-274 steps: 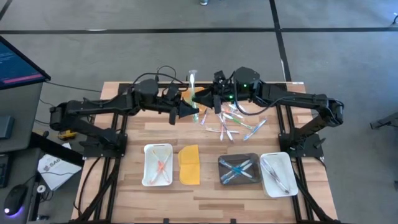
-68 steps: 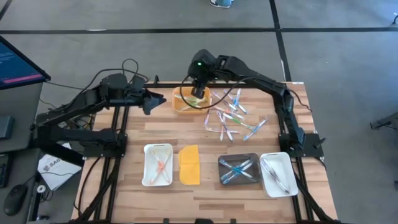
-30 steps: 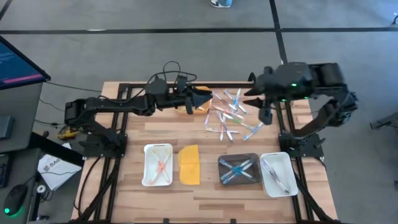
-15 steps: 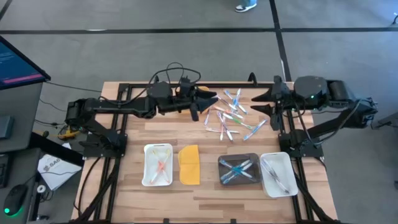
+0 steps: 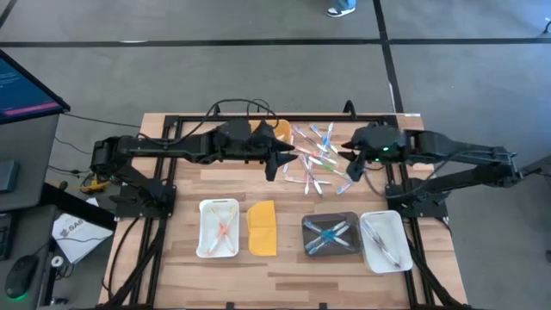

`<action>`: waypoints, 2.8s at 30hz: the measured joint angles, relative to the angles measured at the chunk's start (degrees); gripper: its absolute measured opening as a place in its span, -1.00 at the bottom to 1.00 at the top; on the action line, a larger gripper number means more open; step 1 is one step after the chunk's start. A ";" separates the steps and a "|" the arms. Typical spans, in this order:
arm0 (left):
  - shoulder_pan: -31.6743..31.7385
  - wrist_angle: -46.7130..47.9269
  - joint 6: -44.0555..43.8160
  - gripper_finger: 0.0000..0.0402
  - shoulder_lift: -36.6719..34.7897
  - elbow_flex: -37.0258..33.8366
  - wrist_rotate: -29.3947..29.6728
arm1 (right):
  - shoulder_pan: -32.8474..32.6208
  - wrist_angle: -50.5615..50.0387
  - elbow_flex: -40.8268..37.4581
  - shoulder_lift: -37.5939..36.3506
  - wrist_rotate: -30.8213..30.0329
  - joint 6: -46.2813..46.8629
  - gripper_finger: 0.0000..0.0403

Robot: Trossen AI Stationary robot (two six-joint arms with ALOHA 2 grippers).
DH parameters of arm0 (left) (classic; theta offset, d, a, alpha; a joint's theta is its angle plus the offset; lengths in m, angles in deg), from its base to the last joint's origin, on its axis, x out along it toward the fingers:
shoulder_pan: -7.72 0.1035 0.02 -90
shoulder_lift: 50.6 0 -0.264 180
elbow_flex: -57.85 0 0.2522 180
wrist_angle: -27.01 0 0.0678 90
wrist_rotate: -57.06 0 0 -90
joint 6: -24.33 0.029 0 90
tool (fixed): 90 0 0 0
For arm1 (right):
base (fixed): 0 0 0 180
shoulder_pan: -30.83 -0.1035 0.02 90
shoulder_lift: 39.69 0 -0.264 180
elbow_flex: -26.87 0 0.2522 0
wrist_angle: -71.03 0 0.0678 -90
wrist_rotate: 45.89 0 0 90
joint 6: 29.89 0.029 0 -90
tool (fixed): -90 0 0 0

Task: Pick & Place Toothbrushes
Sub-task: Put the green toothbrush into the yellow bin

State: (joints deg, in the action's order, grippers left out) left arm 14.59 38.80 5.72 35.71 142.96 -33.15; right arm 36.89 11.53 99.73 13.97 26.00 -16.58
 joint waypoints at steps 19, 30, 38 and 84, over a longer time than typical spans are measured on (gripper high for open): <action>0.66 14.75 3.37 -0.18 0.00 0.00 -1.75 | 16.80 1.88 -1.59 26.42 16.72 18.01 -0.42; 0.66 15.36 3.36 -0.18 0.00 -0.07 -2.85 | 19.82 -6.24 -1.56 31.96 25.73 -5.61 -0.33; 0.01 16.59 3.19 -0.18 0.00 -0.09 -2.87 | 20.96 -13.22 -1.54 31.57 26.62 2.45 -0.35; -1.35 16.47 3.19 -0.18 -0.02 -0.09 -2.85 | 27.72 -7.94 -1.56 48.77 15.79 34.25 -0.99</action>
State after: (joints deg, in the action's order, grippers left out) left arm 13.24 55.27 8.91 35.68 142.87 -35.99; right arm 64.61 3.59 98.17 62.74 41.79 17.68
